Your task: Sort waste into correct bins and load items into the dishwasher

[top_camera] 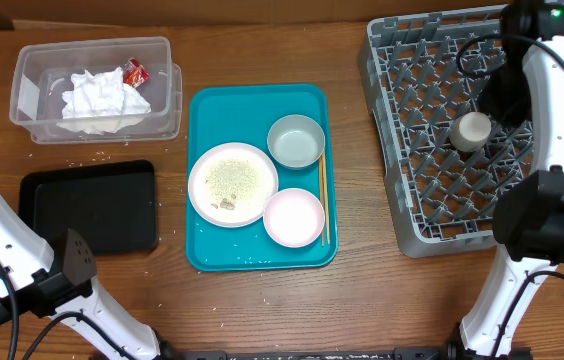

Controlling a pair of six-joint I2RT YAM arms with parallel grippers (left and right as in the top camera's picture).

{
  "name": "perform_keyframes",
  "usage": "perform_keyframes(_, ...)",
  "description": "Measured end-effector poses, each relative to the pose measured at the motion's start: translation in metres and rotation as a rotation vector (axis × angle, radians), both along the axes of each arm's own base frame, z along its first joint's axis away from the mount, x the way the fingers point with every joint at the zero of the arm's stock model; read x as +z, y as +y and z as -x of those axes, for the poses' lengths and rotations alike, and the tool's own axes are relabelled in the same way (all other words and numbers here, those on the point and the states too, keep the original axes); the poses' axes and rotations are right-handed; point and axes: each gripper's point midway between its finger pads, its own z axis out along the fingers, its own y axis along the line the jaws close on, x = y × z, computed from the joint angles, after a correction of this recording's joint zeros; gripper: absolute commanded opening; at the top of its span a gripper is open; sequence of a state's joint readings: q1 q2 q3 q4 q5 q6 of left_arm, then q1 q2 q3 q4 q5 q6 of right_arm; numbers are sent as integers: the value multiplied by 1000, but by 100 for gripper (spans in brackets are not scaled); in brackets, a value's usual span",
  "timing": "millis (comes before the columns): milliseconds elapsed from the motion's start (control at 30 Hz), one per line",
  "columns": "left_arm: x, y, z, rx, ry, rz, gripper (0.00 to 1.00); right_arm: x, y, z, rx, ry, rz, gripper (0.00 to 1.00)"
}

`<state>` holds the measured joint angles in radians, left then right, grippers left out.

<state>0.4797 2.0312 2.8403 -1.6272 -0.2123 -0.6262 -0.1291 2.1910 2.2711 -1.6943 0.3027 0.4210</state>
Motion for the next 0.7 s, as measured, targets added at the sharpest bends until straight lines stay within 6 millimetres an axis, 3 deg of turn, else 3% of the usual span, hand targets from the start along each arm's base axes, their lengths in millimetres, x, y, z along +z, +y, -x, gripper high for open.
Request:
perform_keyframes(67, 0, 0, 0, 0, 0, 0, 100, 11, 9, -9, 19, -55, -47, 10)
perform_keyframes(133, 0, 0, 0, 0, 0, 0, 100, 19, 27, -18, 71, -110, -130, 24)
perform_keyframes(167, 0, 0, 0, 0, 0, 0, 100, 23, 35, -22, 97, -131, -162, 24)
perform_keyframes(267, 0, 0, 0, 0, 0, 0, 100, 30, 52, -29, 148, -175, -220, 16)
perform_keyframes(333, 0, 0, 0, 0, 0, 0, 100, 30, 57, -30, 156, -180, -238, 4)
perform_keyframes(467, 0, 0, 0, 0, 0, 0, 100, 25, 57, -27, 135, -164, -244, 4)
perform_keyframes(700, 0, 0, 0, 0, 0, 0, 100, -15, 51, -18, 62, -78, -226, 4)
